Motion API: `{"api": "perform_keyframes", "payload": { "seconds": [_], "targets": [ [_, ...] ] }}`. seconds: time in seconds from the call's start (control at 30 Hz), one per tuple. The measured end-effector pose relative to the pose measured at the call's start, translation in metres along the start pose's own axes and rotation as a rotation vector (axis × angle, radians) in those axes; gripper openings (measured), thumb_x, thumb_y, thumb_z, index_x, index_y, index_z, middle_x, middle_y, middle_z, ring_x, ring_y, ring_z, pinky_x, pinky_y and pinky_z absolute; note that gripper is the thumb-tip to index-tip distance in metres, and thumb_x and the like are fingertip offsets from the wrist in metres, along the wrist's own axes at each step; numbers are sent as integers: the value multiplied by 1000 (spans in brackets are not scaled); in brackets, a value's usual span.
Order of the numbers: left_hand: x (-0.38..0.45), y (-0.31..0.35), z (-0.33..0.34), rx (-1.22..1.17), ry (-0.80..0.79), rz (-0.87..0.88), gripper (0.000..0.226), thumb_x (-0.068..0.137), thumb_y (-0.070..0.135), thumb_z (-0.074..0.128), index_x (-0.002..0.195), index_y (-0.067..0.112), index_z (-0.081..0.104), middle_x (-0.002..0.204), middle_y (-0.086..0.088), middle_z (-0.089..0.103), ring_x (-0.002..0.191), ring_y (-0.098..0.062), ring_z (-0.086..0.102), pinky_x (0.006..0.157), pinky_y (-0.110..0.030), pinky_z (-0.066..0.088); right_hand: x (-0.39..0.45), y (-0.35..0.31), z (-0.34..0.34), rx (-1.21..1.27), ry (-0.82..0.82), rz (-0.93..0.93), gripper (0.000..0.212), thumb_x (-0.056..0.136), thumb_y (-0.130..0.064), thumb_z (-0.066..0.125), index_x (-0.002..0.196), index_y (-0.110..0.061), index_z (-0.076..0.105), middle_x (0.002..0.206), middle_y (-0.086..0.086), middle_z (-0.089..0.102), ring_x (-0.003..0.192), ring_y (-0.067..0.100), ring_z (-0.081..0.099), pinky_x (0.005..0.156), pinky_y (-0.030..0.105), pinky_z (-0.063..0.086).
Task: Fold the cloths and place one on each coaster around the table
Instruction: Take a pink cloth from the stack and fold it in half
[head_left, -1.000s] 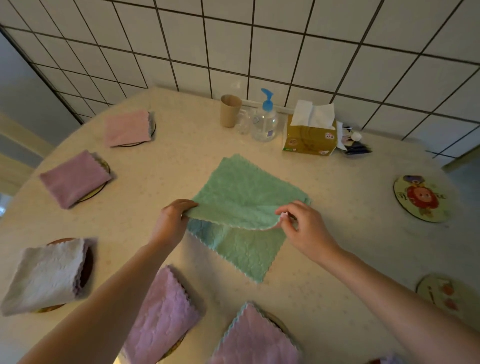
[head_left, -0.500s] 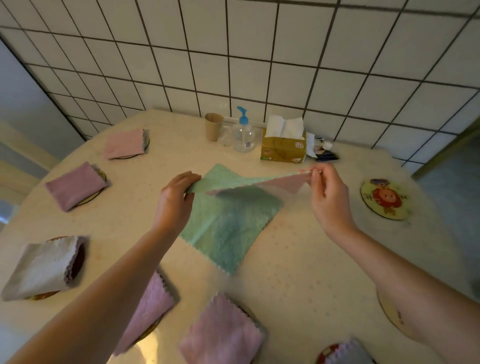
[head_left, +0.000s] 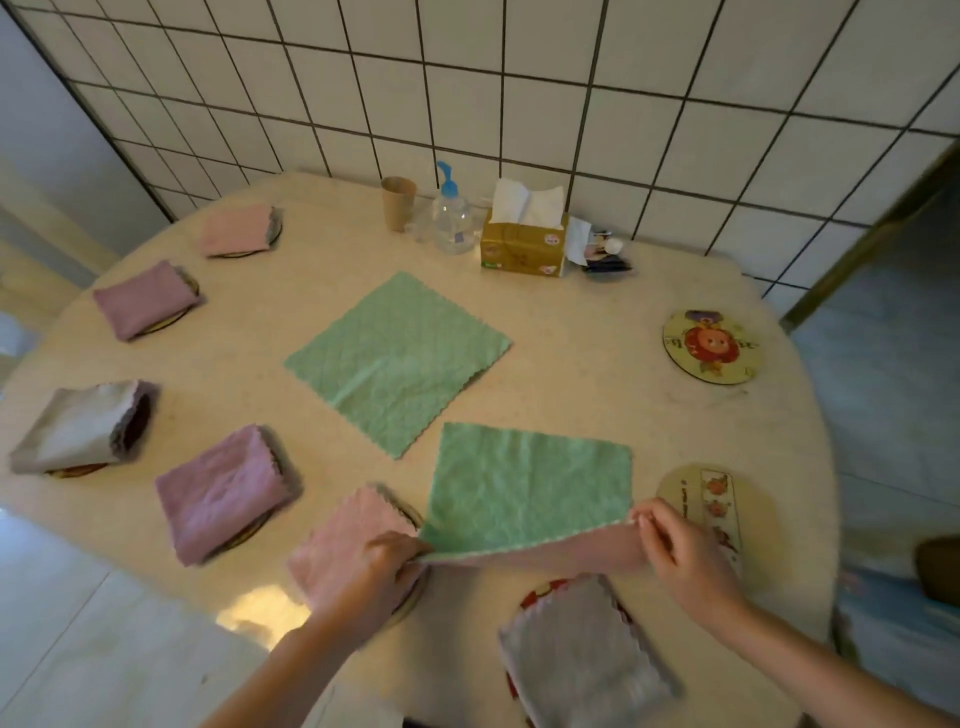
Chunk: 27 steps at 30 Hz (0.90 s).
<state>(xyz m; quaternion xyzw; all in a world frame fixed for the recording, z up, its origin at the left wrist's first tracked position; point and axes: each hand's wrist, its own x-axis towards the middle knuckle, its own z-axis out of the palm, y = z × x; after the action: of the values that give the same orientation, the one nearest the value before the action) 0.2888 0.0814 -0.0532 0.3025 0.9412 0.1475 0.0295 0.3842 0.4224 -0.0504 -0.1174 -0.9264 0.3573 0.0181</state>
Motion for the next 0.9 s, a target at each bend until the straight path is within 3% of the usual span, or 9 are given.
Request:
{"api": "perform_keyframes", "payload": {
  "seconds": [0.07, 0.1, 0.17, 0.2, 0.3, 0.4, 0.47, 0.67, 0.9],
  "targets": [
    [-4, 14, 0, 51, 64, 78, 27, 46, 32, 95, 58, 31, 71, 56, 20, 63, 71, -6, 46, 64, -21, 30, -8, 6, 3, -14, -48, 25, 23, 95, -18, 48, 83, -37, 52, 72, -12, 63, 70, -1, 59, 48, 15, 39],
    [-2, 15, -1, 103, 66, 28, 24, 50, 38, 92, 56, 33, 70, 55, 20, 61, 63, -5, 45, 59, -24, 25, -8, 8, 4, -7, -66, 41, 20, 95, -16, 49, 84, -32, 55, 73, -12, 63, 72, -2, 59, 48, 14, 39],
    [5, 7, -1, 198, 3, -171, 24, 69, 60, 67, 64, 37, 68, 61, 16, 59, 59, -8, 44, 52, -19, 23, -2, 10, 4, 27, -84, 77, 15, 95, -18, 49, 87, -26, 58, 76, -11, 65, 71, -1, 60, 50, 16, 42],
    [10, 1, 0, 184, -44, -260, 29, 73, 65, 55, 75, 38, 65, 69, 13, 57, 64, -12, 48, 53, -21, 34, 2, 12, 4, 45, -79, 99, 13, 95, -19, 50, 90, -25, 60, 79, -10, 66, 71, -1, 61, 54, 18, 45],
    [40, -12, 4, -126, -132, -363, 18, 79, 51, 56, 82, 33, 57, 72, 10, 59, 68, -17, 55, 60, -28, 48, 20, 17, 2, 106, 29, 146, 7, 91, -14, 57, 93, -17, 62, 83, -9, 68, 74, 1, 64, 62, 14, 50],
    [81, -10, 13, -612, -22, -496, 33, 82, 10, 70, 60, 22, 48, 53, 9, 41, 56, -16, 36, 50, -25, 28, 41, 19, -4, 156, 170, 224, 7, 86, -10, 65, 88, -16, 61, 79, -6, 67, 72, 5, 63, 59, 5, 44],
    [105, -12, 21, -718, 3, -582, 37, 82, 4, 70, 55, 16, 47, 51, 5, 37, 54, -15, 31, 49, -28, 22, 57, 22, -6, 170, 197, 290, 7, 86, -12, 65, 84, -16, 59, 76, -8, 66, 69, 5, 61, 56, 10, 44],
    [149, -30, 57, -665, -46, -725, 33, 84, 18, 69, 54, 17, 55, 50, 2, 47, 55, -18, 43, 53, -29, 33, 100, 44, 10, 74, 132, 466, 4, 88, -20, 63, 87, -17, 61, 82, -6, 63, 79, 15, 61, 69, 30, 50],
    [171, -40, 74, -620, -134, -791, 26, 84, 25, 70, 60, 21, 61, 53, 2, 56, 51, -20, 49, 54, -31, 41, 117, 61, 23, 63, 104, 513, 5, 90, -17, 60, 86, -16, 57, 83, 0, 64, 75, 16, 60, 67, 30, 49]
  ]
}}
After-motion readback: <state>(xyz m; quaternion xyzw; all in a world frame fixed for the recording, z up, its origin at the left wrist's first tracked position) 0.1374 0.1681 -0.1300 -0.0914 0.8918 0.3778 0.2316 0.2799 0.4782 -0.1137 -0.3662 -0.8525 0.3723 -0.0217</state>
